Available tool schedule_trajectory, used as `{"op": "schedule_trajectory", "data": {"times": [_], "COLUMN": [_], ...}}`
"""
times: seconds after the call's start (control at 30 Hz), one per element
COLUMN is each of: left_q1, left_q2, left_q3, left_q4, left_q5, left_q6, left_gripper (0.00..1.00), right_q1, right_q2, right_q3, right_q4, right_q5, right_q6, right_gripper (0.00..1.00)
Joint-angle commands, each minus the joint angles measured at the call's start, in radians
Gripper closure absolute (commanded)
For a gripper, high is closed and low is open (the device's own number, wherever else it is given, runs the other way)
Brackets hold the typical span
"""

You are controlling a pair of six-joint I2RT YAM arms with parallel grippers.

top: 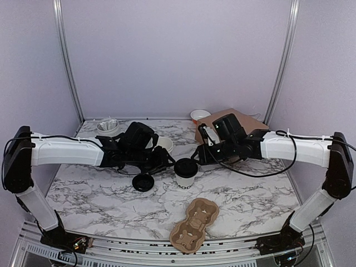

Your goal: Pack the takeout coffee

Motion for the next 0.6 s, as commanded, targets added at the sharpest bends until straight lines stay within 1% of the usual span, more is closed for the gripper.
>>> {"op": "schedule_trajectory", "data": {"times": [0.0, 0.57], "left_q1": [0.004, 0.004], "left_q2": [0.043, 0.083], "left_q3": [0.0, -0.005], "left_q4": [0.056, 0.062], "left_q5": [0.048, 0.059], "left_q6": [-0.043, -0.05], "left_gripper": [0.51, 0.54], "right_q1": [0.0, 0.024], "right_q2": [0.024, 0.087], "right_q3": [0.059, 0.091], "right_q4": [-0.028, -0.04], "right_q5": [0.037, 0.062], "right_q6": [-0.035, -0.04], "right_gripper": [0.63, 0.65]}}
